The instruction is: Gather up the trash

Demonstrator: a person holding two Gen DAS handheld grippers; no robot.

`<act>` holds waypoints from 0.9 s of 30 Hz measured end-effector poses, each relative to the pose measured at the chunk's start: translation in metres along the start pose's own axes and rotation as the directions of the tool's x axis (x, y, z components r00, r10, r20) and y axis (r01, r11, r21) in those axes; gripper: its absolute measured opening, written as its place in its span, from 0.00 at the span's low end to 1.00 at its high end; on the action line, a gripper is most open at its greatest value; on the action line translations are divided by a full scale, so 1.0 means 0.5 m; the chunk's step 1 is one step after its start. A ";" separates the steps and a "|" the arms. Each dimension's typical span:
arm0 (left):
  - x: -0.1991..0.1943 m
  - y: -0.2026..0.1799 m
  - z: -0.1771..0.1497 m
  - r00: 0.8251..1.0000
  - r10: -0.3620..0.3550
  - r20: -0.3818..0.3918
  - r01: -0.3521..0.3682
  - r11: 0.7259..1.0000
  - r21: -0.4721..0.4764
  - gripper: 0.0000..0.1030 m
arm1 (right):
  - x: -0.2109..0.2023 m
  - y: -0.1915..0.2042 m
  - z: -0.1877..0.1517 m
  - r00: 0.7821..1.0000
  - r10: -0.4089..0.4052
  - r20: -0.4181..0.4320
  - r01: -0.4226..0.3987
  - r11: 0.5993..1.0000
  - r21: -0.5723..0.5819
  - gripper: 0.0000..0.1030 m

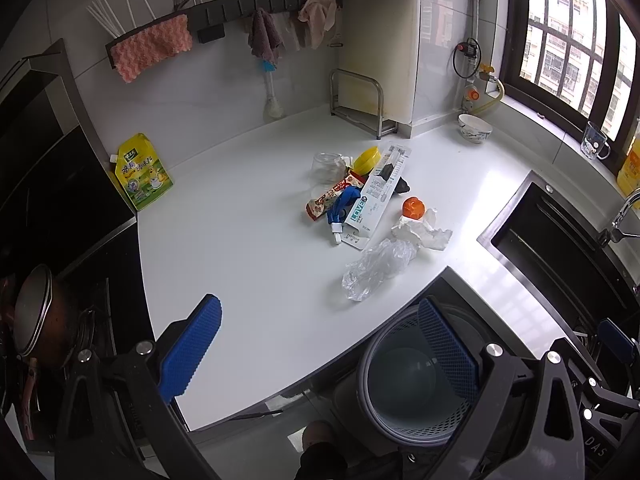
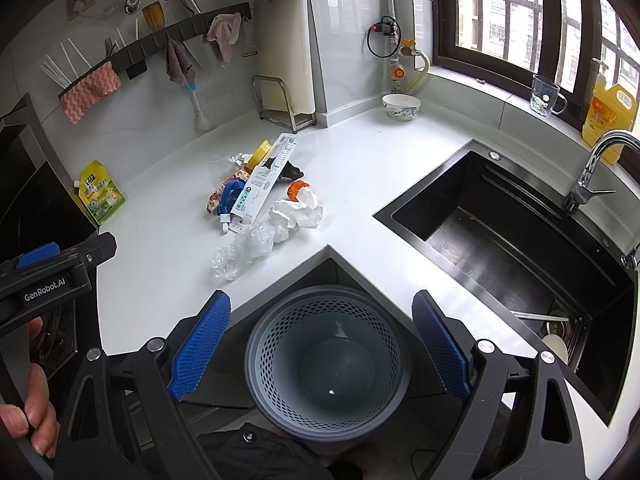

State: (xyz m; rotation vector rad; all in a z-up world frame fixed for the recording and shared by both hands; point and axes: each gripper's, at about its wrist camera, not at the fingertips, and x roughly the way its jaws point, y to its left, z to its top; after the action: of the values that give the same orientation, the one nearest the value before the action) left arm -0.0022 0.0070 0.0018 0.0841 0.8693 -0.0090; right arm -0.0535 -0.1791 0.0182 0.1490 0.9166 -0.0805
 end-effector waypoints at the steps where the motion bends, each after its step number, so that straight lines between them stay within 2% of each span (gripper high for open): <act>1: 0.000 0.000 0.000 1.000 0.001 0.000 -0.001 1.000 0.000 0.94 | 0.000 0.000 0.000 1.000 0.001 0.000 -0.001 1.000 0.000 0.85; 27: -0.012 0.000 -0.011 1.000 0.014 -0.013 -0.014 1.000 -0.013 0.94 | -0.002 -0.001 -0.008 1.000 0.018 -0.001 -0.018 1.000 -0.004 0.85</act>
State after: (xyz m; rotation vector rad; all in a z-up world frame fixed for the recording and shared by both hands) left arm -0.0101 0.0073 0.0030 0.0777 0.8810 0.0105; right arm -0.0572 -0.1788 0.0166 0.1534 0.9161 -0.0623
